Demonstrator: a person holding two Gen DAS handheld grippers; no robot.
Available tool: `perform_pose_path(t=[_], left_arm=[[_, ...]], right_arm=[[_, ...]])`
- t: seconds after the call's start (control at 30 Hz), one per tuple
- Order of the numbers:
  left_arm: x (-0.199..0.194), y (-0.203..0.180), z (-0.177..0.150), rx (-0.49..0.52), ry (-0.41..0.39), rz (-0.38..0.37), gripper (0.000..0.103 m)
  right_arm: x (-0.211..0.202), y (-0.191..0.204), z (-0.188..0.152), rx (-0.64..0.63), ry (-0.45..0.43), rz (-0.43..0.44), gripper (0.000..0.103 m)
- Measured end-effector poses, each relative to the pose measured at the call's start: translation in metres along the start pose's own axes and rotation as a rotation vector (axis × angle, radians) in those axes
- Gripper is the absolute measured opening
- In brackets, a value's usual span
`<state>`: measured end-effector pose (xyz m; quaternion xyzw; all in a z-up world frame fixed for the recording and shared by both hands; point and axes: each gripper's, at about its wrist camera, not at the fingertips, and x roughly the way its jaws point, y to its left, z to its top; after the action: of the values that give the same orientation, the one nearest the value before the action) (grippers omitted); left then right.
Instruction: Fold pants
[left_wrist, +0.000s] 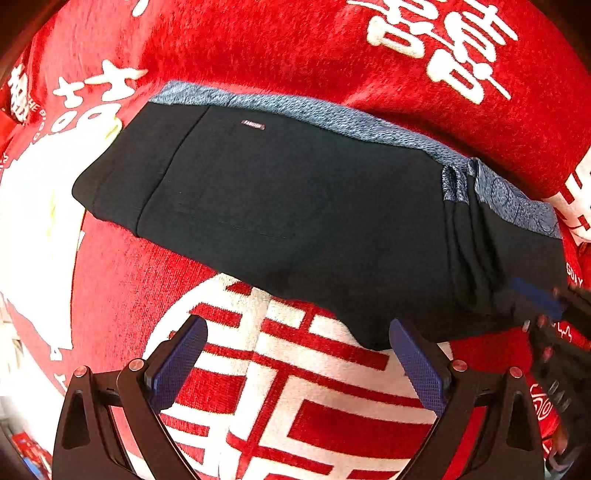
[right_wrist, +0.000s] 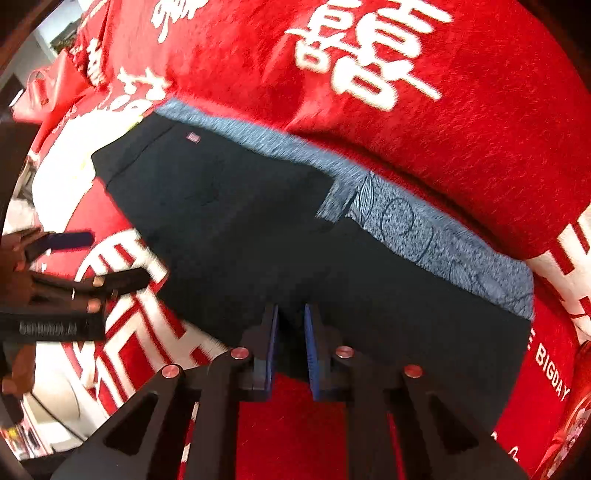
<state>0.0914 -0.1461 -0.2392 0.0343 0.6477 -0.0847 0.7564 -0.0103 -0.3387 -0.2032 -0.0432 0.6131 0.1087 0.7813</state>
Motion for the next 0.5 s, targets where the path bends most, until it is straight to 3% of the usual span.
perform_pose_path(t=[0.1, 0.27, 0.33, 0.4, 0.5], left_arm=[[0.003, 0.008, -0.001, -0.026, 0.017, -0.014, 0.1], [0.006, 0.022, 0.001, -0.058, 0.021, -0.02, 0.1], [0.007, 0.028, 0.002, -0.064, 0.023, -0.011, 0.1], [0.006, 0.034, 0.003, -0.072, 0.02, -0.009, 0.1], [0.005, 0.043, 0.005, -0.093, 0.02, -0.017, 0.1]], right_arm=[[0.009, 0.014, -0.007, -0.048, 0.014, -0.051, 0.015], [0.001, 0.013, -0.003, 0.012, 0.032, -0.057, 0.02], [-0.004, 0.02, 0.001, 0.005, 0.04, -0.043, 0.038], [-0.011, 0.026, 0.004, 0.004, 0.03, -0.023, 0.048], [-0.019, 0.034, 0.013, 0.015, 0.01, -0.026, 0.053]])
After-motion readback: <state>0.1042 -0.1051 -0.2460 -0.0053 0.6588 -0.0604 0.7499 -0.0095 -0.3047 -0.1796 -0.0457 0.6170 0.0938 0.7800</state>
